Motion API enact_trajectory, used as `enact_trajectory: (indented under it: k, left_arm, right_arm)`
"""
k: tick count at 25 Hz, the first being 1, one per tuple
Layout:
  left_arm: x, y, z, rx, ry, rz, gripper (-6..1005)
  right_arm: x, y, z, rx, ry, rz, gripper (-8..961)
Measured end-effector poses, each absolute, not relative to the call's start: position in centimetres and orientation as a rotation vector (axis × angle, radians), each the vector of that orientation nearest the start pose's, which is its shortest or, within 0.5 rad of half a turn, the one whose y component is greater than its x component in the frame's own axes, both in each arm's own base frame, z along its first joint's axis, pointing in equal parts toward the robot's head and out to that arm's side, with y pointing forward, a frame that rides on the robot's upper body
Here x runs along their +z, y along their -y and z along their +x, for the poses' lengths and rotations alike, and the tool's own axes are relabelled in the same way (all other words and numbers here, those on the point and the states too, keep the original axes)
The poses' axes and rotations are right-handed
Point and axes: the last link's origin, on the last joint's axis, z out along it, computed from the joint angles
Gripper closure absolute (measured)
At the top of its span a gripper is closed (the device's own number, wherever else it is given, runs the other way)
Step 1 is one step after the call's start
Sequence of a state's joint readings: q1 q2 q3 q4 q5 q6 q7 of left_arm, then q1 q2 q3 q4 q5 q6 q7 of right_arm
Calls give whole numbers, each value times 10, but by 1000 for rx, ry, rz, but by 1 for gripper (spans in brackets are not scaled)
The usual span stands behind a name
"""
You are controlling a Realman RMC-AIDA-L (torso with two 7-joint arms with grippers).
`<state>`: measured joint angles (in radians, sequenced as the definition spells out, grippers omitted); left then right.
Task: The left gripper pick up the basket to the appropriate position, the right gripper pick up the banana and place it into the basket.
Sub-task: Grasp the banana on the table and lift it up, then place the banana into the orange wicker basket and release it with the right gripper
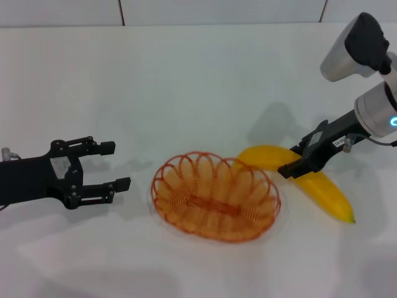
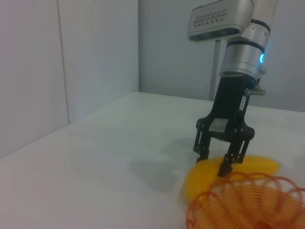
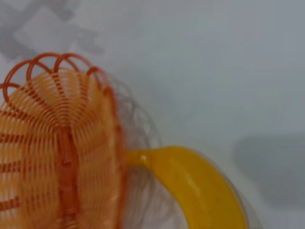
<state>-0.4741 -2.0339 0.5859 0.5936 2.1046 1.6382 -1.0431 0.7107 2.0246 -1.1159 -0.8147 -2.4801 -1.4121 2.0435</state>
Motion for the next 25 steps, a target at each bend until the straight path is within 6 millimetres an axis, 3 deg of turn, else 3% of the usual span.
enact_trajectory:
  k: [6, 11, 14, 20, 25]
  left_arm:
    - [11, -300, -299, -600, 313, -2763, 198]
    - [11, -300, -299, -599, 313, -2763, 198]
    - [11, -300, -299, -599, 313, -2762, 198]
    - [11, -298, -302, -587, 319, -2769, 198]
    - [17, -287, -306, -572, 302, -2824, 198]
  right_arm:
    - [-10, -373, 246, -361, -860, -2800, 435]
    - [-7, -377, 242, -354, -844, -2791, 435]
    - [9, -382, 235, -332, -819, -2749, 435]
    - [52, -387, 210, -173, -746, -2704, 434]
    - [53, -372, 181, 14, -619, -2879, 435]
